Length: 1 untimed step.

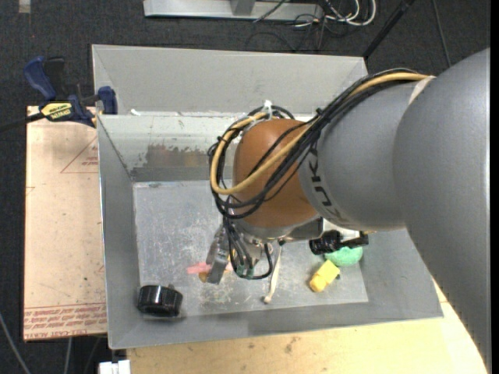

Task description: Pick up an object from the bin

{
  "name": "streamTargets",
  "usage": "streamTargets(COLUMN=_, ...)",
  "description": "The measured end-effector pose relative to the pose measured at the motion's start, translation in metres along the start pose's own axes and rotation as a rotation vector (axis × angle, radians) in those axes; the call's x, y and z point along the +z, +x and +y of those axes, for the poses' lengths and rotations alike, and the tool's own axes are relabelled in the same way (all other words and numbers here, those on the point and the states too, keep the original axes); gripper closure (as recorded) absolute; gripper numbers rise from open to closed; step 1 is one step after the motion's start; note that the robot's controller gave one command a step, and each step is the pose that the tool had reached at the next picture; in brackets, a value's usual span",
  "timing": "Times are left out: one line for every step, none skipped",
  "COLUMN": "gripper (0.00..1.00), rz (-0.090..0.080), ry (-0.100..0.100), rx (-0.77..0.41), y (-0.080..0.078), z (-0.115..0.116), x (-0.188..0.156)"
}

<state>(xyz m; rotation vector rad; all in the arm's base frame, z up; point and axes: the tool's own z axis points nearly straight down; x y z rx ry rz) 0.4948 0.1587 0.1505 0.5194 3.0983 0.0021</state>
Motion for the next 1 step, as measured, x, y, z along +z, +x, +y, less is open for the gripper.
streamTargets(gripper=1.00, rz=0.003, ry=0.002, rx=0.000, y=0.0005, z=-0.0003, x=-0.0122)
